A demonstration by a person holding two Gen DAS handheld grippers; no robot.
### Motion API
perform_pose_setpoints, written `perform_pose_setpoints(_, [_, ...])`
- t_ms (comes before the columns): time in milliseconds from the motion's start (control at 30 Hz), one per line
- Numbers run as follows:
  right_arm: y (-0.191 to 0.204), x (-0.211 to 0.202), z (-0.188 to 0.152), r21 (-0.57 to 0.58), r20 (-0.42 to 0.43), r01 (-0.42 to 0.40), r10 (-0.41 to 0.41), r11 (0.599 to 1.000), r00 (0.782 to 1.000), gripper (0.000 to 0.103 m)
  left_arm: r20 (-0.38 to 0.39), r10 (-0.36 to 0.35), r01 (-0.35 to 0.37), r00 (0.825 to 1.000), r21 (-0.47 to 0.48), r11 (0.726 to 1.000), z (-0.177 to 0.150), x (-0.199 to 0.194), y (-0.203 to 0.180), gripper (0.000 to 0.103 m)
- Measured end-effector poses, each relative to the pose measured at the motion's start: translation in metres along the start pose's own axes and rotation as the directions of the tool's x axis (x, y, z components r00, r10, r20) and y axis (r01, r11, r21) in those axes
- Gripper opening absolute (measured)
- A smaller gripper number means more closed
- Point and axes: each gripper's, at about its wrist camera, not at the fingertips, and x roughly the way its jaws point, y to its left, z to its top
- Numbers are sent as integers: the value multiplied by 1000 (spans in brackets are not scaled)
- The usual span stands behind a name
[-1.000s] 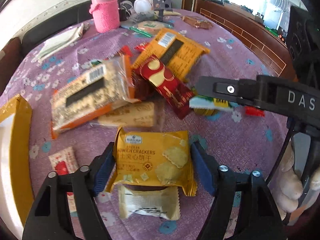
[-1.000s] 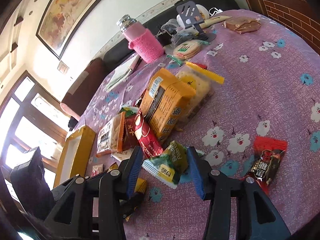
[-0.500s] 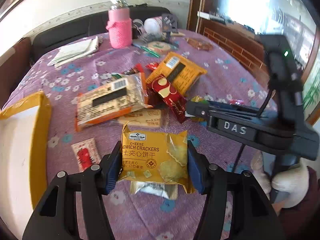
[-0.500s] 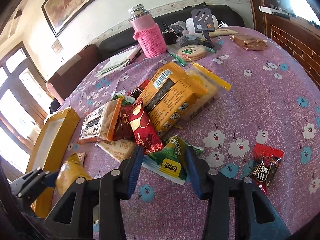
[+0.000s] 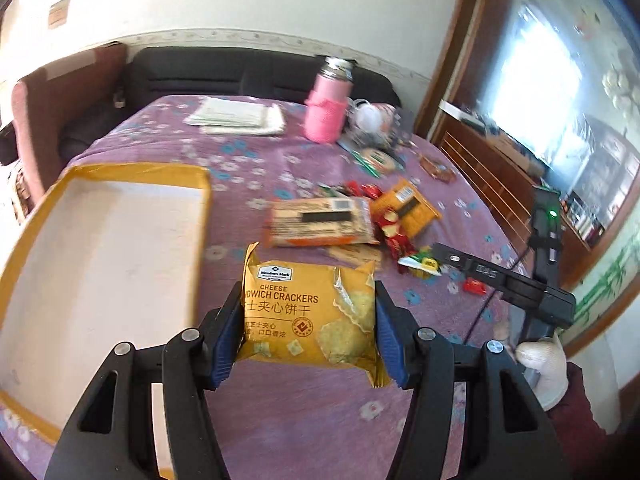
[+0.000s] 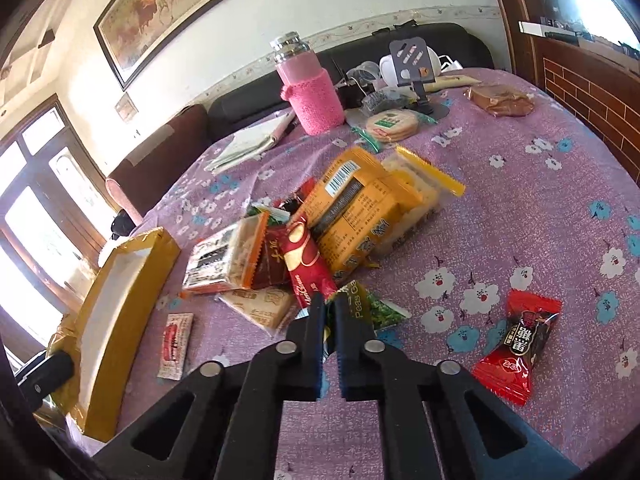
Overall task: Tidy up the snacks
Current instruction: 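Carry the cracker pack and green packet over the yellow tray with both tools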
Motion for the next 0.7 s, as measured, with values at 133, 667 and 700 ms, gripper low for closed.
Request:
perform_pose_setpoints(133, [16, -20, -2, -28, 14, 5, -5, 1000, 1000, 1, 25, 26, -25, 999, -45, 999, -4, -18, 31, 58])
perform_pose_setpoints(667, [-11, 27, 7, 139, -181, 191, -165, 972, 970, 56, 75, 75, -61, 994, -176, 983, -30, -57, 98, 58])
perform_pose_setpoints(700, [-12, 28, 6, 149, -178, 193, -166, 970, 970, 48, 77, 80, -65, 994, -179, 982, -32, -59, 100, 58])
